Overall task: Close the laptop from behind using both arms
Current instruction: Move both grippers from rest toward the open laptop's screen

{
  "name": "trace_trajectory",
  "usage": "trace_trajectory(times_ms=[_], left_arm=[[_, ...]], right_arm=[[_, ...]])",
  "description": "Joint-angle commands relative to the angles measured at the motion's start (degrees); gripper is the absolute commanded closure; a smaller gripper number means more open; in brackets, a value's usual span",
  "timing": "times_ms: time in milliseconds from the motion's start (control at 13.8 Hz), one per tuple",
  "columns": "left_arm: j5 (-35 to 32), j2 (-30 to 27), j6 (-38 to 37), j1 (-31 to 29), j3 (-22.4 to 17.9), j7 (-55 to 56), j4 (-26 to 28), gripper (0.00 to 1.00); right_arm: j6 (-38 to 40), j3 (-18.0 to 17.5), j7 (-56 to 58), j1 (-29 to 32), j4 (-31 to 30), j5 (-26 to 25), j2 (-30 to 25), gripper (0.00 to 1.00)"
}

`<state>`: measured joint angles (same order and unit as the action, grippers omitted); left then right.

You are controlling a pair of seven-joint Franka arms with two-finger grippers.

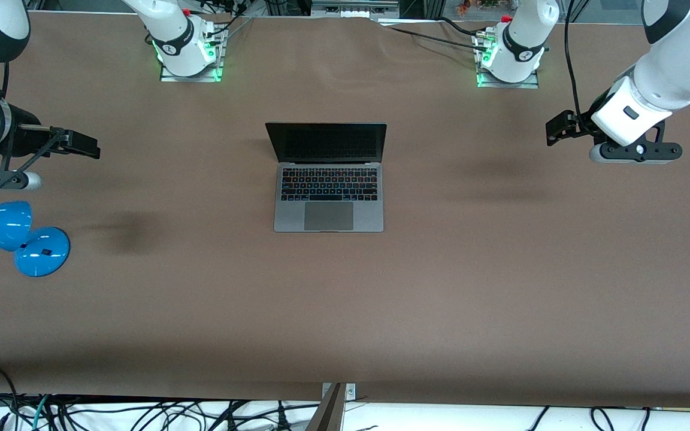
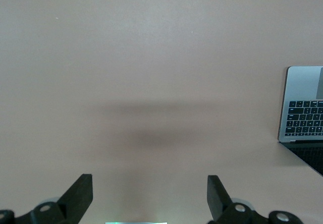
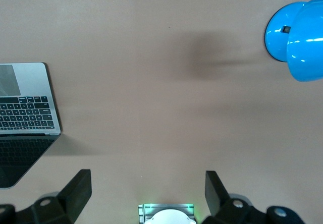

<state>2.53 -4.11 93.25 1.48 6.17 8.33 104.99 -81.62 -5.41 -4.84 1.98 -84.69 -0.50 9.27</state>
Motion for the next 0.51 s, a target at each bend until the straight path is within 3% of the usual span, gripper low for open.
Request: trace_trajectory(times_ms=[0,433], left_arm=[[-0.07,1.03,-1.23,-0.60,0.42,-1.12,-1.63,0.00],[-0.07,0.68,-2.19,-0.87,0.51,-1.04,-1.72,0.00]], right_arm=[[0.67,-0.22,-1.22,-0.05,0.23,-1.25,0.05,0.00],[0.58,-0.13,-0.17,0.13,0.40,-0.73,1.01,0.00]])
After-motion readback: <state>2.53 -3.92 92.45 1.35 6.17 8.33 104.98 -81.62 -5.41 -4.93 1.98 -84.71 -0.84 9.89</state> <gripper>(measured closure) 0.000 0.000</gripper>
